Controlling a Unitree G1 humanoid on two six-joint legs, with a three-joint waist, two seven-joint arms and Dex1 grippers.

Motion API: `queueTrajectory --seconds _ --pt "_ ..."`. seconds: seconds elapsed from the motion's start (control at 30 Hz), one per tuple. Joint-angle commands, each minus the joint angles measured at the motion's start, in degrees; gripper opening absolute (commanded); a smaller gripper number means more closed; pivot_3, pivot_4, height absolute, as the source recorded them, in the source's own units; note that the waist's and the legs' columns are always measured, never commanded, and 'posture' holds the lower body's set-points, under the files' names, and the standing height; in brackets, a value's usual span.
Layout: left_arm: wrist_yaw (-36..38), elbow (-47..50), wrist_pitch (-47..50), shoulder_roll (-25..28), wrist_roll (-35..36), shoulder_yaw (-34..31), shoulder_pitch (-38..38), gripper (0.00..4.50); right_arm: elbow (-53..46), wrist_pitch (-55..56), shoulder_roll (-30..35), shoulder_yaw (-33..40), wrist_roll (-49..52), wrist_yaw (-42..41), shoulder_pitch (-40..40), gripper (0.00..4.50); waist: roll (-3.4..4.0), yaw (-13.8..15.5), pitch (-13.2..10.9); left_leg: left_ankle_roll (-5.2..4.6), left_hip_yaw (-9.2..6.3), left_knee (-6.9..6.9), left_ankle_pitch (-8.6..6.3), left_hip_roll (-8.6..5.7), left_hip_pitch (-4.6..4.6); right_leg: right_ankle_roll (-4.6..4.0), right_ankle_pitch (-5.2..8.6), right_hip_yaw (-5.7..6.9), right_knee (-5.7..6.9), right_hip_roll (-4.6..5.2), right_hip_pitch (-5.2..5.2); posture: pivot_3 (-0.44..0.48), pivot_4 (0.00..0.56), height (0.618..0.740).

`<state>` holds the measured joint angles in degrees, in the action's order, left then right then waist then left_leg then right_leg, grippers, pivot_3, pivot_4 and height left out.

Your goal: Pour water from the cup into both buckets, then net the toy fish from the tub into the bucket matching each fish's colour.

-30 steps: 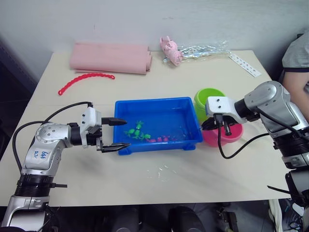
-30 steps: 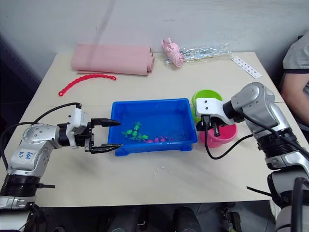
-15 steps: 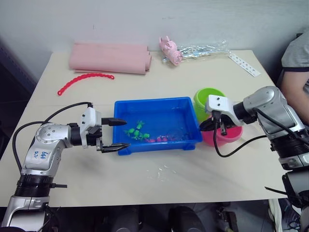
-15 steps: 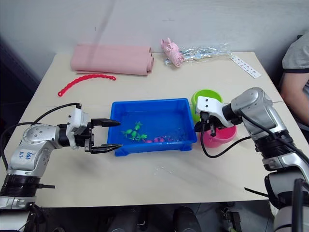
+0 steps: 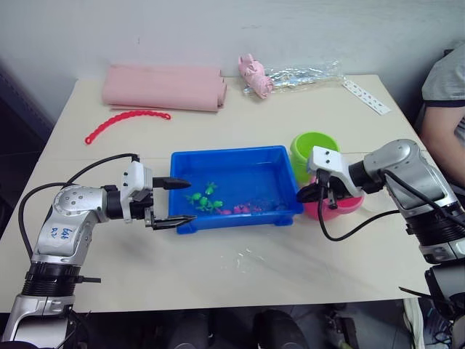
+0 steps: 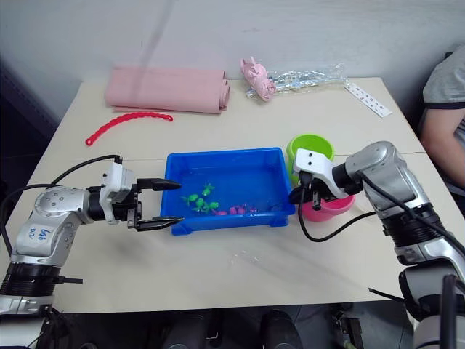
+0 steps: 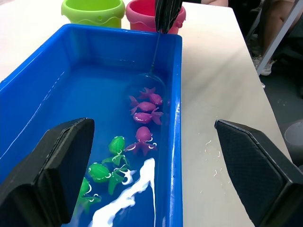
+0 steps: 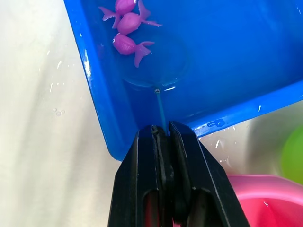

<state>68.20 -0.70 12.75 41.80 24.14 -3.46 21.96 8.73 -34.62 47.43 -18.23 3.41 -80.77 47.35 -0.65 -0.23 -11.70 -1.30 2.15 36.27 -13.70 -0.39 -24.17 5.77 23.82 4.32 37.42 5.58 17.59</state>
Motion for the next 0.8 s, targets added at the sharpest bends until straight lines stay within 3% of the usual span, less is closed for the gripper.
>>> queueTrajectory --seconds 0.03,0.8 --pt "-0.1 1.5 -0.2 1.3 0.5 -1.7 0.0 4.46 -0.3 -0.5 0.6 2.2 1.0 0.6 1.3 0.00 0.00 0.0 0.0 0.00 0.00 0.00 0.00 0.00 0.00 0.00 0.00 0.00 0.00 0.00 0.00 0.000 0.150 0.740" --pt "-0.3 1.1 -0.3 1.3 0.6 -1.4 0.6 4.46 1.3 5.8 2.9 0.7 -2.0 -2.6 3.9 0.00 0.00 0.0 0.0 0.00 0.01 -0.01 0.00 0.00 0.00 0.00 0.00 0.00 0.00 0.00 0.01 0.000 0.150 0.740"
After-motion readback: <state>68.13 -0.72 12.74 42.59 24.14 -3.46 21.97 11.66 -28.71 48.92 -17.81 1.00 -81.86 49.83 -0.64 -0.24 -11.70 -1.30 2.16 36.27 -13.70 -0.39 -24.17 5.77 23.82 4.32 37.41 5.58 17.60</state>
